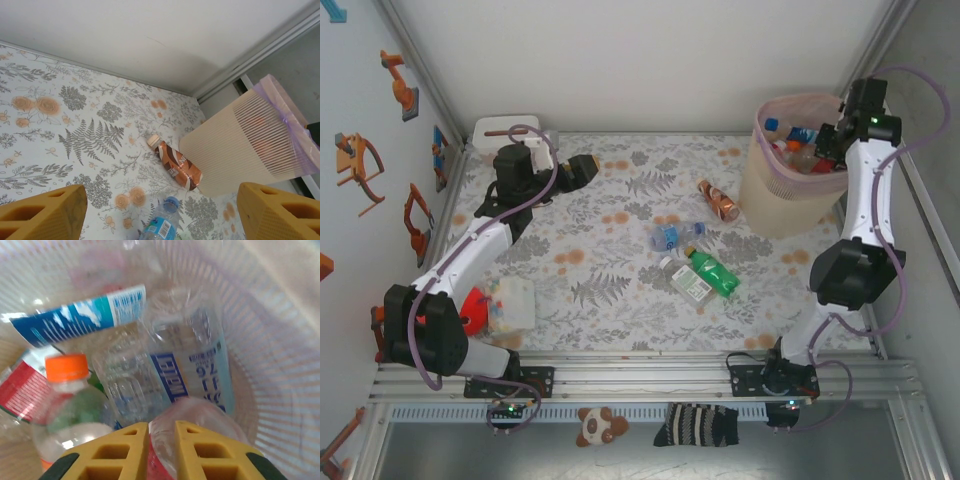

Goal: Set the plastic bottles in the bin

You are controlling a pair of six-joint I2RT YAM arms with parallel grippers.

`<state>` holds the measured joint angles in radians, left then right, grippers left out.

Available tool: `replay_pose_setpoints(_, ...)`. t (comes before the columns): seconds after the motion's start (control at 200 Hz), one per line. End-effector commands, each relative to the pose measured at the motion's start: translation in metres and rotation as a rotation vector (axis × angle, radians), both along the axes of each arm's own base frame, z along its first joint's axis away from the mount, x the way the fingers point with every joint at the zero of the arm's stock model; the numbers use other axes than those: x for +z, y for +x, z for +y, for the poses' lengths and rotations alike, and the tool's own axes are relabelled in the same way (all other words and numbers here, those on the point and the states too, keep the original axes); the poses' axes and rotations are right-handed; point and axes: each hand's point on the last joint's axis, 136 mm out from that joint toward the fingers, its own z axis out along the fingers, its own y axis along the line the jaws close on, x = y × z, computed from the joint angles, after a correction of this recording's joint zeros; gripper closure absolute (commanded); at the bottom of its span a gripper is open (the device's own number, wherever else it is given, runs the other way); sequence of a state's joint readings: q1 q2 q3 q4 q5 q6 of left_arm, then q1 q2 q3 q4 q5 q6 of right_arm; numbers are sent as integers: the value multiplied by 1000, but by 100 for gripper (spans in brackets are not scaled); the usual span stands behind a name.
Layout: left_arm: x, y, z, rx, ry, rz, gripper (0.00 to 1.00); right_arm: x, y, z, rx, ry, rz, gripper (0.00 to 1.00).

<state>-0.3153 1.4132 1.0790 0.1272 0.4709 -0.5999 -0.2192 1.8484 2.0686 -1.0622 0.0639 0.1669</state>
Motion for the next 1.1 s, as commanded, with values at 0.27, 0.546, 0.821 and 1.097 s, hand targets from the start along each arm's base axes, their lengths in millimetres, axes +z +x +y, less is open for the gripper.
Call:
replay_pose_setpoints(0.27,16,3,3,-11,-40,-28,22,14,-14,0,-37,16,1,79)
replay_pose_setpoints(0.546,14,4,3,-8,-46,-23,23,59,-26,19,-1,75,-127,73)
replay_pose_setpoints(0.821,10,2,7,-7,-31,-12,23,85,-34,78,151,153,-193,72)
replay_pose_setpoints(1.097,3,-3,11,-3,-20,7,23,83,-30,168,392,94,-166,71)
